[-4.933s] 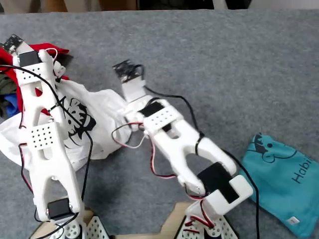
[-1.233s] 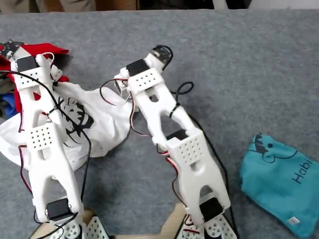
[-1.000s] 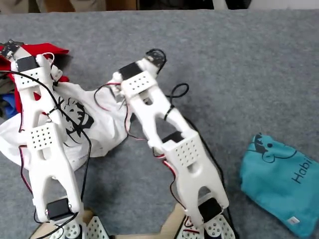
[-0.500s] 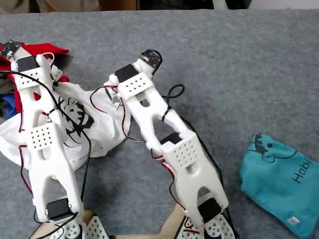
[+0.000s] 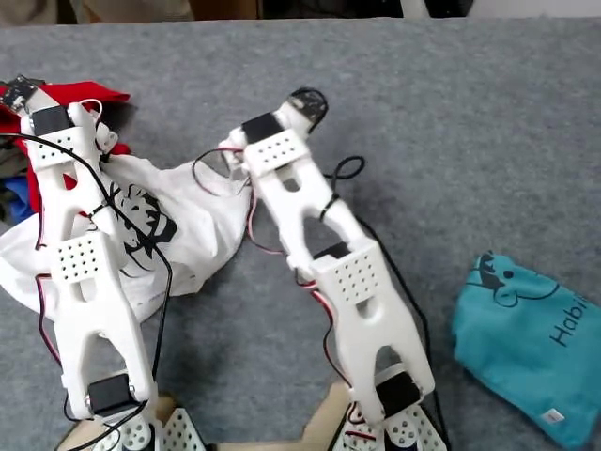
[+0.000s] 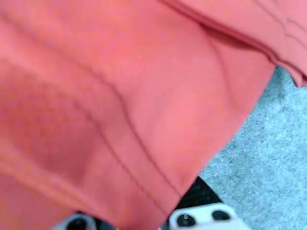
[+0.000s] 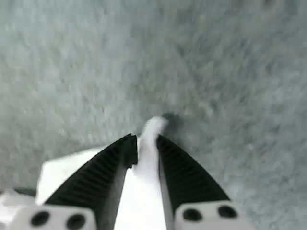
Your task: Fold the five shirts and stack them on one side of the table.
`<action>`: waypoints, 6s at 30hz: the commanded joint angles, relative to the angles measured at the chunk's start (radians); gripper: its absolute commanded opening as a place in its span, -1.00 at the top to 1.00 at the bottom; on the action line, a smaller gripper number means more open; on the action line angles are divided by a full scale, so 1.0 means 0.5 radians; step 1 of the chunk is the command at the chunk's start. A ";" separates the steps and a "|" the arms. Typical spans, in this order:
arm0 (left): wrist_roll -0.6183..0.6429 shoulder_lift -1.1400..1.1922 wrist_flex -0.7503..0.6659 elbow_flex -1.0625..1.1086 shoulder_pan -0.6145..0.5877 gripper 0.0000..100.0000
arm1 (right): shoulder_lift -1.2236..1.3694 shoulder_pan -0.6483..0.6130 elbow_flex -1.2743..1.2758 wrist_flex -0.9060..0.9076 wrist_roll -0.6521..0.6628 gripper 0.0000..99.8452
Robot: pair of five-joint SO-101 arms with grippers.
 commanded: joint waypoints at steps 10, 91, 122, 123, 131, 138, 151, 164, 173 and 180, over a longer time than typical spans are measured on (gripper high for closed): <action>-0.009 -0.017 -0.031 -0.098 -0.006 0.96 | -0.005 0.112 -0.118 -0.009 0.117 0.95; -0.009 -0.017 -0.003 -0.110 -0.006 0.96 | 0.299 -0.017 -0.683 0.193 0.368 0.99; -0.009 -0.017 -0.003 -0.104 -0.006 0.96 | 0.443 0.057 -0.818 0.384 0.776 0.71; -0.009 -0.017 -0.003 -0.104 -0.006 0.96 | 0.443 0.057 -0.839 0.408 0.776 0.74; -0.009 -0.017 -0.003 -0.104 -0.006 0.96 | 0.450 0.057 -0.947 0.497 0.706 0.85; -0.009 -0.017 -0.003 -0.104 -0.006 0.96 | 0.453 0.029 -0.944 0.488 0.706 0.85; -0.009 -0.017 -0.003 -0.104 -0.006 0.96 | 0.456 -0.017 -0.941 0.497 0.706 0.86; -0.009 -0.017 0.000 -0.101 -0.006 0.96 | 0.456 -0.002 -0.947 0.482 0.589 0.99; -0.009 -0.035 0.000 -0.114 -0.009 0.96 | 0.440 0.235 -0.959 0.433 0.647 0.99; 0.003 -0.180 0.166 -0.245 0.068 0.78 | 0.434 0.578 -1.223 0.543 1.138 0.99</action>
